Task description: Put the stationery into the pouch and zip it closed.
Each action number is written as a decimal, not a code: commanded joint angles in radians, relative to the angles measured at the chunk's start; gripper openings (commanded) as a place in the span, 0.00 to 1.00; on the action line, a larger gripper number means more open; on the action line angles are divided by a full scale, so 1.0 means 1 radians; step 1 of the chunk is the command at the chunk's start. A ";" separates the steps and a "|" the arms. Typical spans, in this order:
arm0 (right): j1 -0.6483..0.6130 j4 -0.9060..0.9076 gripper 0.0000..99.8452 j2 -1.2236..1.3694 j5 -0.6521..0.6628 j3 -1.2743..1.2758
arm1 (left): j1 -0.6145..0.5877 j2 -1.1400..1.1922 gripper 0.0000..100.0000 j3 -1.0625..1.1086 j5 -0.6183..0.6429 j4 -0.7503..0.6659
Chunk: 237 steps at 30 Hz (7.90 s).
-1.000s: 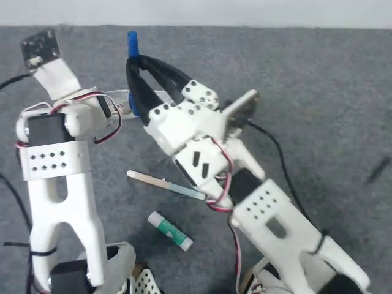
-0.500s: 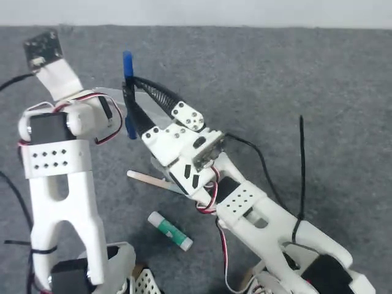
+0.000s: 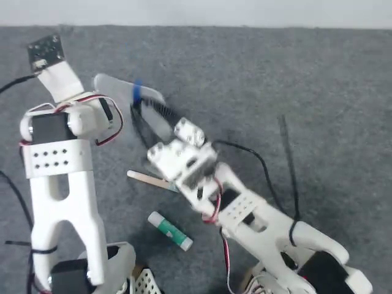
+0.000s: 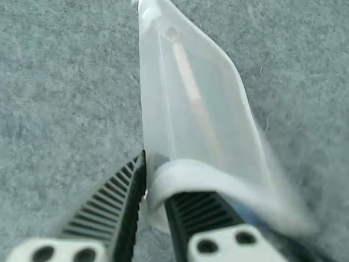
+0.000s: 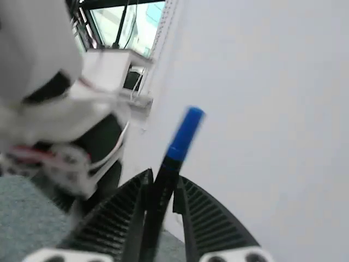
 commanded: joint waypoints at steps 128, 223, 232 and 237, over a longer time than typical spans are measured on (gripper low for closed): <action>-0.174 1.934 0.01 0.058 -0.437 -0.552 | -0.324 -0.054 0.01 -0.013 -0.002 -0.091; -0.007 -0.285 0.14 0.133 -0.077 0.072 | 0.061 0.049 0.01 -0.191 0.014 0.072; -0.002 0.102 0.14 -0.248 -0.166 0.155 | -0.018 0.049 0.01 -0.189 0.014 0.037; -0.002 0.545 0.14 -0.479 -0.284 0.123 | -0.066 0.049 0.01 -0.191 0.014 0.023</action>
